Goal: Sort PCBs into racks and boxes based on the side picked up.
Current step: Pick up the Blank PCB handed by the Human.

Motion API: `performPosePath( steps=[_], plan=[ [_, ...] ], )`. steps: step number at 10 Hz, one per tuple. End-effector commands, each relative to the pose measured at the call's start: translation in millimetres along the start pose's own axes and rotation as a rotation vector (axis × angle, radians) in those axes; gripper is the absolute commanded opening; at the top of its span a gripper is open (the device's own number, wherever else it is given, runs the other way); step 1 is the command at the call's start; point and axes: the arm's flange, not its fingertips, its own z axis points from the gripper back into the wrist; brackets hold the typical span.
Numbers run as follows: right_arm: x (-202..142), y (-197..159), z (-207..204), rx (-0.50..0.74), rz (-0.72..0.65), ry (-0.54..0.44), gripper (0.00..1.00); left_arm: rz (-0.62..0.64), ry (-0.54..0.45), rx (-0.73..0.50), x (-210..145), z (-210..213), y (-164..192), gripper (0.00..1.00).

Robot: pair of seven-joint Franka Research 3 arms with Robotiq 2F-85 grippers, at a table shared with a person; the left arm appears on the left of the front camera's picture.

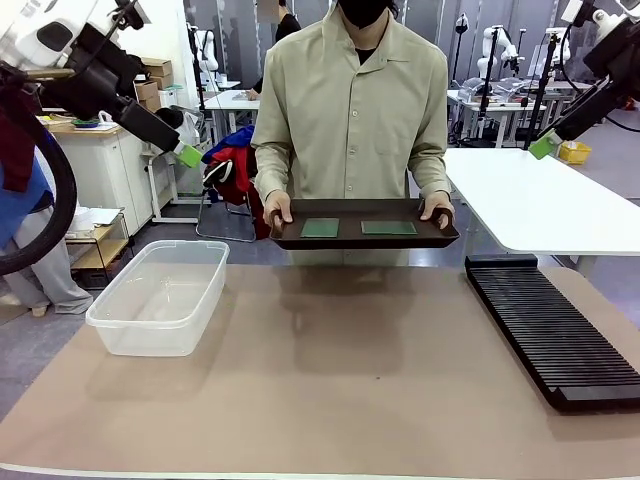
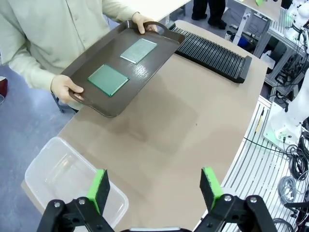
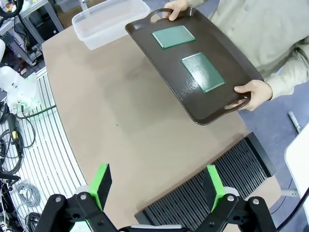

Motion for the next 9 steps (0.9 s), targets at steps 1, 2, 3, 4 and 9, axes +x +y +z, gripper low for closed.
performPosePath(
  steps=[1,2,3,4,9],
  plan=[
    [1.6,-5.1,0.9,0.027,-0.013,-0.022,1.0,-0.021,-0.016,-0.01,2.5,-0.2,5.4,1.0],
    [2.3,-5.4,1.1,0.02,-0.014,-0.026,1.0,-0.02,-0.016,-0.007,2.3,-0.1,5.1,1.0],
    [2.8,-6.1,1.8,0.01,-0.015,-0.031,1.0,-0.016,-0.019,-0.004,1.8,-1.0,5.7,1.0],
    [2.5,-7.1,2.3,-0.001,-0.018,-0.037,1.0,0.005,-0.029,0.007,0.2,-0.8,6.7,1.0],
    [2.1,-4.1,3.6,-0.004,-0.011,-0.016,1.0,0.002,-0.006,0.009,2.9,2.3,2.7,1.0]
  ],
)
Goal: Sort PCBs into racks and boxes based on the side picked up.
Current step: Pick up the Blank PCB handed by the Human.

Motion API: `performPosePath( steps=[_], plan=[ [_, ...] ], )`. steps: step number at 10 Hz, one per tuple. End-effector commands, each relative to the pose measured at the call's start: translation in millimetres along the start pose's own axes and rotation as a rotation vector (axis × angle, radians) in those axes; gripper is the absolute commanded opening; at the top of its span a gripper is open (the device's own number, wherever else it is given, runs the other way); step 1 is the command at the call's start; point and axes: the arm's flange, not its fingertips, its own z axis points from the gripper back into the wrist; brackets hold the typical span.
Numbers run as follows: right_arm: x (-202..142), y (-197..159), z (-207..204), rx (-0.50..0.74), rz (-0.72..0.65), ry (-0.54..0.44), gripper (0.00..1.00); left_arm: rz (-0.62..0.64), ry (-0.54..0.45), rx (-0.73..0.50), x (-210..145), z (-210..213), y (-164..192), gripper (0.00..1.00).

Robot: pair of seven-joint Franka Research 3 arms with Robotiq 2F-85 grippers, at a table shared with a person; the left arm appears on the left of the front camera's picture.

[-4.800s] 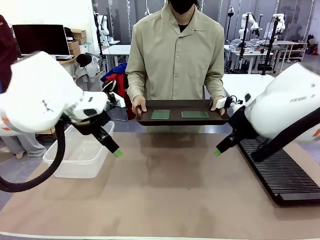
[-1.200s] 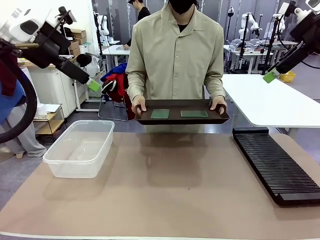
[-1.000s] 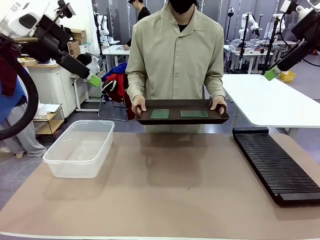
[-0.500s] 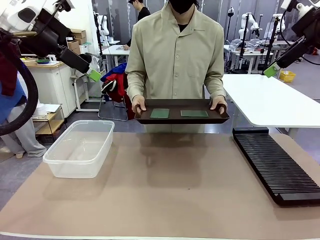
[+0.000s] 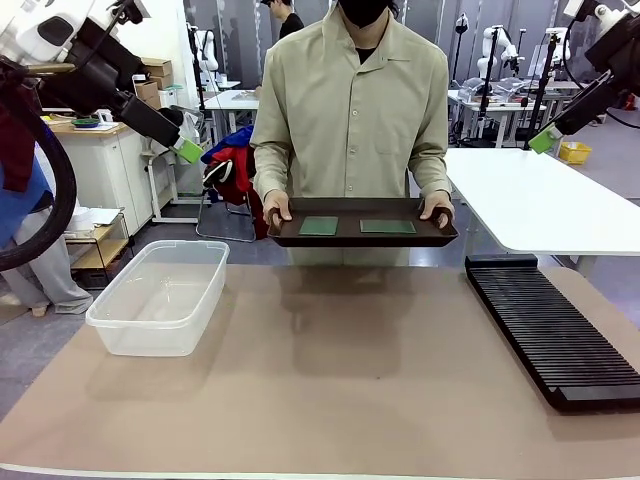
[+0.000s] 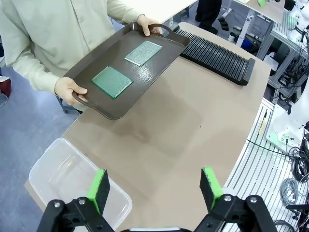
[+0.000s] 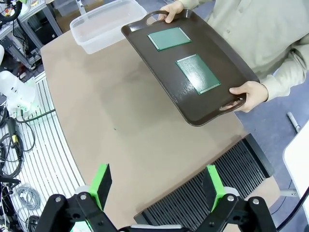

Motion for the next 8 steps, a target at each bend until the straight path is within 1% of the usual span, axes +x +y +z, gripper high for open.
performPosePath(
  steps=[1,8],
  plan=[
    [-0.3,-0.4,0.0,0.003,0.0,-0.002,1.0,0.0,-0.005,-0.008,-0.7,0.6,1.0,1.0],
    [-0.3,-0.4,0.0,0.003,0.0,-0.002,1.0,0.0,-0.005,-0.008,-0.7,0.6,1.0,1.0]
  ],
)
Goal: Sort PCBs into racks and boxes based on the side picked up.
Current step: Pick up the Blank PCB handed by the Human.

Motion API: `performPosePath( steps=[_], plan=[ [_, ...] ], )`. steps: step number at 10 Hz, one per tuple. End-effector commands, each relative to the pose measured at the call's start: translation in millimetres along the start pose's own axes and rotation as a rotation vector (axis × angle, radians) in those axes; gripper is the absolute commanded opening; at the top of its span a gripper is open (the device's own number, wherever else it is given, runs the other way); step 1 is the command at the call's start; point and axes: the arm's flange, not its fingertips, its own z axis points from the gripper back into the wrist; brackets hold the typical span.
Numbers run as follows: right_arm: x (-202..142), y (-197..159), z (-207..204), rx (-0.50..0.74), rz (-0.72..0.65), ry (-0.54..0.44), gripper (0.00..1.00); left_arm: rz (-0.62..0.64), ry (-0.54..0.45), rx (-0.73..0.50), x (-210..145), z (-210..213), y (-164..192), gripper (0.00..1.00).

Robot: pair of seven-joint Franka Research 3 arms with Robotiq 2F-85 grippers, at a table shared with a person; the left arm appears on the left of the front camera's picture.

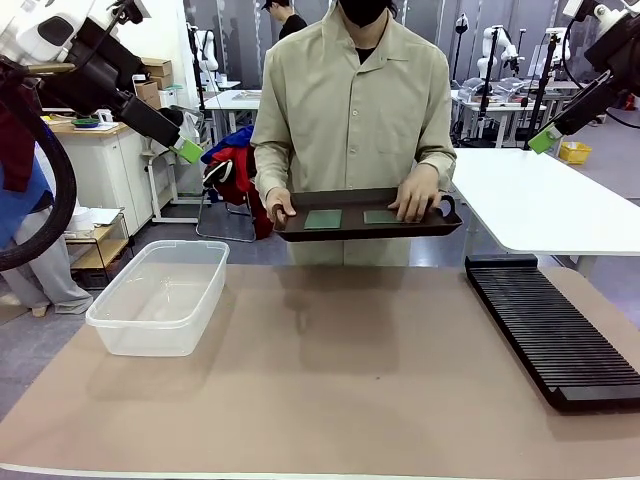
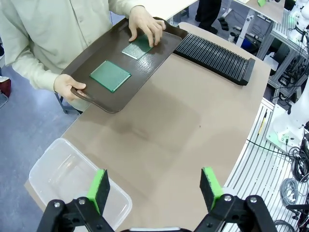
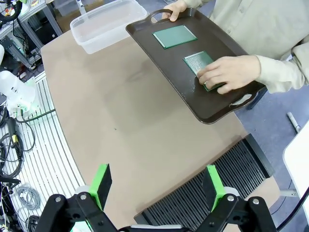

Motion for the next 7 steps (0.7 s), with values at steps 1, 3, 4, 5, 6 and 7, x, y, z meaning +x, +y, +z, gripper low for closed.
performPosePath(
  steps=[1,3,4,5,6,7],
  plan=[
    [-0.5,-0.6,0.2,0.003,-0.001,-0.003,1.0,0.001,-0.005,-0.008,-0.8,0.6,1.0,1.0],
    [-0.5,-0.6,0.2,0.003,-0.001,-0.003,1.0,0.001,-0.005,-0.008,-0.8,0.6,1.0,1.0],
    [-0.5,-0.6,0.2,0.003,-0.001,-0.003,1.0,0.001,-0.005,-0.008,-0.8,0.6,1.0,1.0],
    [-0.5,-0.6,0.2,0.003,-0.001,-0.003,1.0,0.001,-0.005,-0.008,-0.8,0.6,1.0,1.0],
    [-0.5,-0.6,0.2,0.003,-0.001,-0.003,1.0,0.001,-0.005,-0.008,-0.8,0.6,1.0,1.0],
    [-0.5,-0.6,0.2,0.003,-0.001,-0.003,1.0,0.001,-0.005,-0.008,-0.8,0.6,1.0,1.0]
  ],
)
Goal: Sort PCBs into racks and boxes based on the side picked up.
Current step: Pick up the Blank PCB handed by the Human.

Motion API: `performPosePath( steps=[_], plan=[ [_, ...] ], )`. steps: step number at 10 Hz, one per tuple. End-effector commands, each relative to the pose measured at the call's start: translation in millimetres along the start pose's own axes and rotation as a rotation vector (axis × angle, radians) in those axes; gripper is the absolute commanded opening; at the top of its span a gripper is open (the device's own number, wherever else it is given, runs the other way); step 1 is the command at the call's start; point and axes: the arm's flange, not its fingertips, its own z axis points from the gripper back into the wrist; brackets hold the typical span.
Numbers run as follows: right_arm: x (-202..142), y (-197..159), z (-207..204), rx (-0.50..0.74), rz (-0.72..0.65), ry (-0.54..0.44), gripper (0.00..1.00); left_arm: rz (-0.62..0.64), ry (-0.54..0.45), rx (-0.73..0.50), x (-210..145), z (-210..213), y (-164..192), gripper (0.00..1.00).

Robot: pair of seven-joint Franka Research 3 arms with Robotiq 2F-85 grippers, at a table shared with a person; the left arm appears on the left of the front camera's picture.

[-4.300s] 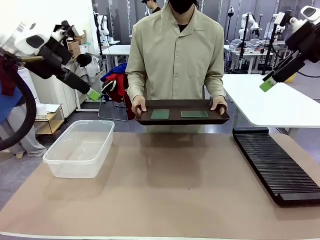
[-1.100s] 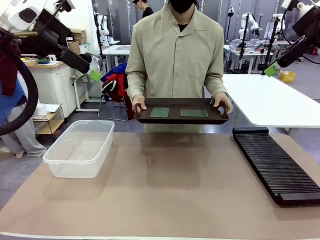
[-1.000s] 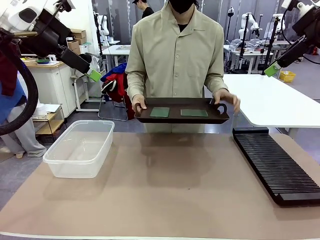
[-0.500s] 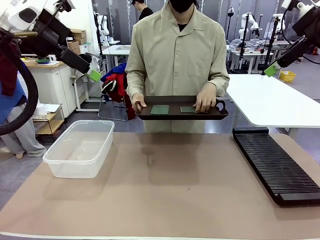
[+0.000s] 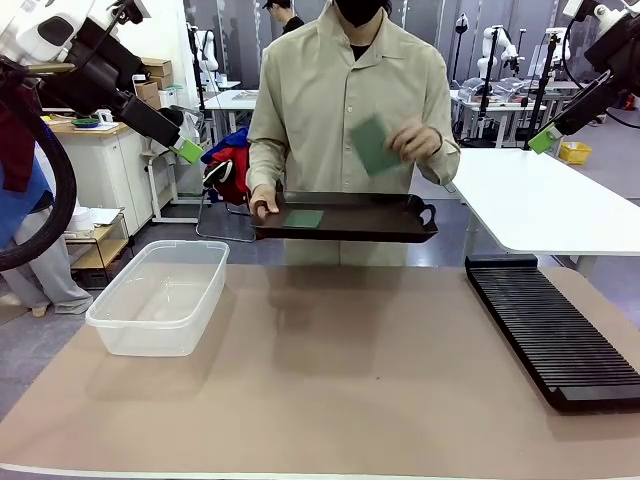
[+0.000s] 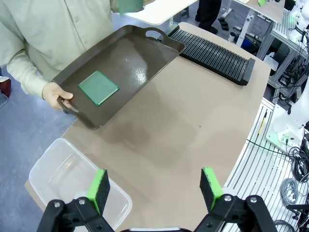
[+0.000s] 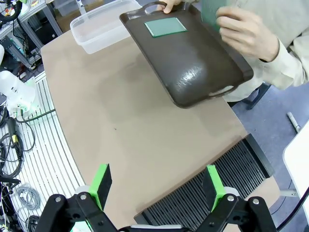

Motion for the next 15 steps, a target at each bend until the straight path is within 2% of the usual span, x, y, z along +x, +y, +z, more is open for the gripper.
performPosePath(
  steps=[1,14,15],
  plan=[
    [-0.5,-0.6,0.1,0.003,-0.001,-0.003,1.0,0.001,-0.005,-0.008,-0.7,0.6,1.0,1.0],
    [0.0,0.0,0.0,0.0,0.0,0.0,1.0,0.001,-0.005,-0.008,-0.7,0.6,1.0,1.0],
    [2.2,-8.8,-6.2,0.012,-0.059,-0.001,1.0,0.001,-0.005,-0.008,-0.7,0.6,1.0,1.0]
  ],
)
